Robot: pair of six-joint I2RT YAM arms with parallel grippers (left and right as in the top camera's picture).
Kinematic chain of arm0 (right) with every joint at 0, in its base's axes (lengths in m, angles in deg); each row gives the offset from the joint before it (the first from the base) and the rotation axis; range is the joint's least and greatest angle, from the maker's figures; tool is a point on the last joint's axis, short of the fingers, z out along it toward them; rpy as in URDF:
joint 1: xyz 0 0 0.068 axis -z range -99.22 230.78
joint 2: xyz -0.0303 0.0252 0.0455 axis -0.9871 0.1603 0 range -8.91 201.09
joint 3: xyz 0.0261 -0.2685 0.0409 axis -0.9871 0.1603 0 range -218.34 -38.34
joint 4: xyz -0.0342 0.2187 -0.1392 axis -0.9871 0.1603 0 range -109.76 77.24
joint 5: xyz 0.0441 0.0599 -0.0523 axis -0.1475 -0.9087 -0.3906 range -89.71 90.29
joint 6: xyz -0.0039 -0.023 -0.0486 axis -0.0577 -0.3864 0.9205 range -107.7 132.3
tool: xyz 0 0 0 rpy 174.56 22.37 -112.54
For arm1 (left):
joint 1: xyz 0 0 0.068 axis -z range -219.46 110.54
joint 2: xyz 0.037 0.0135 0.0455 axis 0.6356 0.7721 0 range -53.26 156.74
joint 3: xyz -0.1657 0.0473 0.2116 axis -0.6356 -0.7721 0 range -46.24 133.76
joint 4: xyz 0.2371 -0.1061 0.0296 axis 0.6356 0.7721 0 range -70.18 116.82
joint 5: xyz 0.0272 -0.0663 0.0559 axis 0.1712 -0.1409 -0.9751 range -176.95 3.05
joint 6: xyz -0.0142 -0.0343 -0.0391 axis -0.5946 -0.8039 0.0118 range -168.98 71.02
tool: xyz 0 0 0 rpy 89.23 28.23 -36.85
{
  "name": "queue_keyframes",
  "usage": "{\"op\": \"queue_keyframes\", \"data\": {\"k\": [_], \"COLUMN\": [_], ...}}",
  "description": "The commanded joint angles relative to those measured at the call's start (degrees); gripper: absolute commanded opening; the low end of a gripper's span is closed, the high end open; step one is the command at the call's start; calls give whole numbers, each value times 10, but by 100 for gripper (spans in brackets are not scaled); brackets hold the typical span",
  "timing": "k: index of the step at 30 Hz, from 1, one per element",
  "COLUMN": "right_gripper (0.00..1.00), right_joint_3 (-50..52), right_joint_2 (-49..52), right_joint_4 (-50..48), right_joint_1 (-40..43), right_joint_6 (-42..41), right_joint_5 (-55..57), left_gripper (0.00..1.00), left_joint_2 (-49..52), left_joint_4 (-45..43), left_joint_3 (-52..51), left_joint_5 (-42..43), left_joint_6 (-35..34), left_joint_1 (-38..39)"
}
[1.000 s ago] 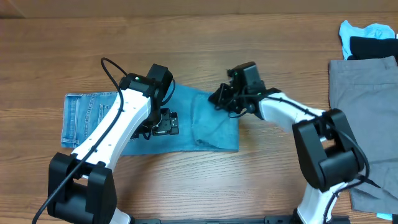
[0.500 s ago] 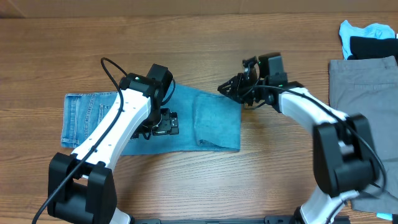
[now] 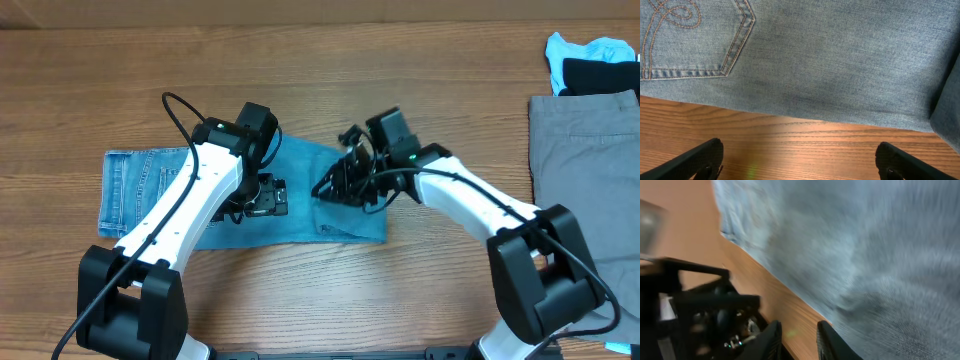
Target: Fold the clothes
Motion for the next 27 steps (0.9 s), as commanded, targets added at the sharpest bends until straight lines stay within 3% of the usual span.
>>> {"op": "queue_keyframes", "data": {"k": [1,7,15,17,18,22,27], "right_gripper": [27,27,27,20,15,14,20], "right_joint_3": [19,40,39,39,39,34,34], "right_joint_2": [23,62,69,67,61,-1,-74], "right_joint_4": [-16,-23,17,23,23,22,24], "right_joint_1": [-8,-9,-9,-8,-6,-8,-22], "right_joint_6": [-22,-92,-91,-90,-86,-77,-77], "right_joint_5": [10,9,71,78,78,77,78], "left_gripper": [100,100,100,100,100,100,100], "left_joint_2": [4,4,4,4,4,4,4], "left_joint_4": [-1,6,12,12,12,13,13], "left_joint_3": [-2,-2,-2,-2,-2,-2,-2], "left_joint_5": [-6,-6,-6,-6,-6,-6,-6], "left_joint_6": [0,0,1,1,1,1,1], "left_joint_1": [-3,-3,-3,-3,-3,-3,-3]}}
